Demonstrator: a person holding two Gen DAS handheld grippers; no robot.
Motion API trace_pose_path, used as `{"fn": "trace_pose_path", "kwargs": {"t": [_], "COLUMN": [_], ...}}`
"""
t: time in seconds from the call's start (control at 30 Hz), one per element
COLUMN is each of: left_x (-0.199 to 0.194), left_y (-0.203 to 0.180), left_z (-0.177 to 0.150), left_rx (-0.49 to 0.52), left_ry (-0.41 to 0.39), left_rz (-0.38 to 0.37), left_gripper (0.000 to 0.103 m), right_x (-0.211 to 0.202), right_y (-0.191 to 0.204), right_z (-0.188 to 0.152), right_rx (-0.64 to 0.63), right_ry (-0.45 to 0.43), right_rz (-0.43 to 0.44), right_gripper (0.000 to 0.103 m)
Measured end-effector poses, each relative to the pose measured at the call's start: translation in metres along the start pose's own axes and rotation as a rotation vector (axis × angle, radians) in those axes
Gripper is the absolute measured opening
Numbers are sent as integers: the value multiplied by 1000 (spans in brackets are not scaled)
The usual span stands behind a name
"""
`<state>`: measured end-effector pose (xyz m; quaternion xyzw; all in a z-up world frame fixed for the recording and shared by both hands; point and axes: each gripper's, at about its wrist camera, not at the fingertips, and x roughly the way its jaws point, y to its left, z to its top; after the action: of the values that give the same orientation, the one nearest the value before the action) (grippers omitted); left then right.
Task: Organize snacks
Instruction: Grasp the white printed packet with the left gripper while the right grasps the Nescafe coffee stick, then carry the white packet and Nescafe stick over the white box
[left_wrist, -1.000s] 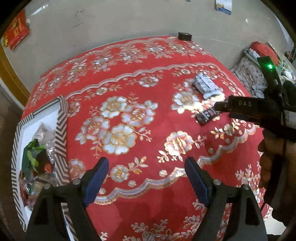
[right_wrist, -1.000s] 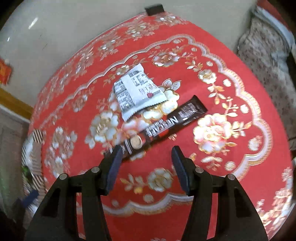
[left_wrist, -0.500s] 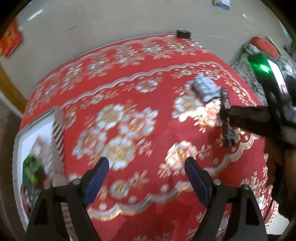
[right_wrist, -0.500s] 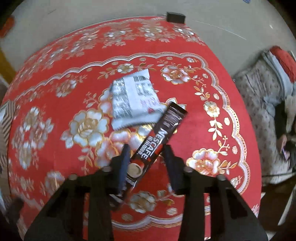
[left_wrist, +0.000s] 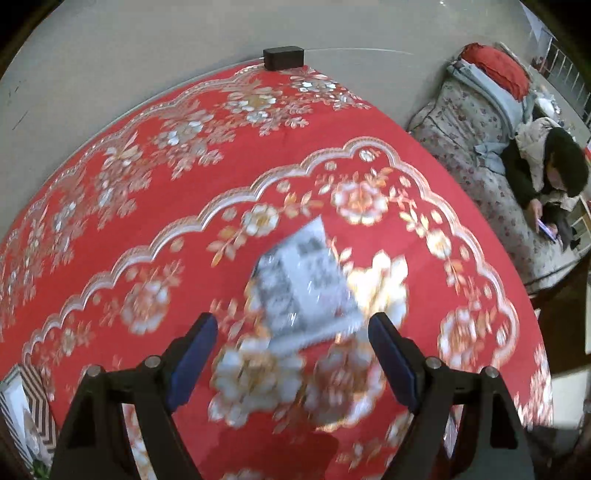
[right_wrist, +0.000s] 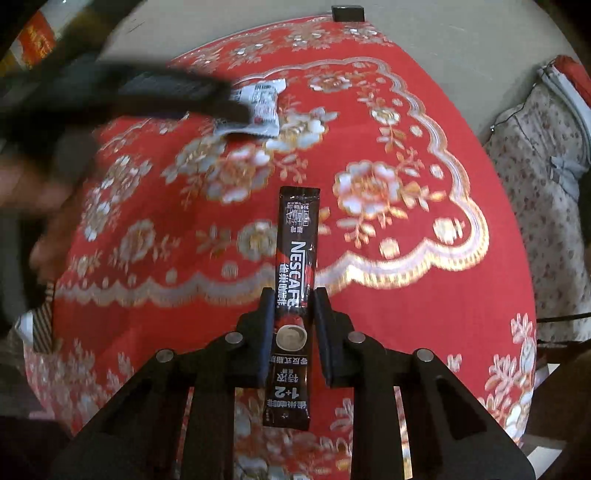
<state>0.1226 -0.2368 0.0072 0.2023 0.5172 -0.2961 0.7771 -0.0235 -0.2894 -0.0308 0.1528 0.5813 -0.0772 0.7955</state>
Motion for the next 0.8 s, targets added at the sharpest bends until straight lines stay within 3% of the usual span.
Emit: {"fn": "trace_pose_path", "kwargs": {"t": [0.2, 0.33, 0.47, 0.8], "left_x": [24, 22, 16, -39], "left_y": [-15, -9, 3, 10], "left_z": [7, 1, -9, -109], "left_rx": [-13, -71, -95, -67], "left_ry": [52, 29, 10, 4], "left_rz": [55, 47, 78, 85], "left_gripper": [85, 61, 54, 54], "right_x": [-4, -4, -2, -6], "right_y": [-2, -3, -4, -6], "right_z": [-8, -6, -2, -4], "right_rx": [-4, -16, -24, -27], "right_ry": [-8, -3, 1, -13], "right_rz": [23, 32, 39, 93], "right_gripper": [20, 20, 20, 20]}}
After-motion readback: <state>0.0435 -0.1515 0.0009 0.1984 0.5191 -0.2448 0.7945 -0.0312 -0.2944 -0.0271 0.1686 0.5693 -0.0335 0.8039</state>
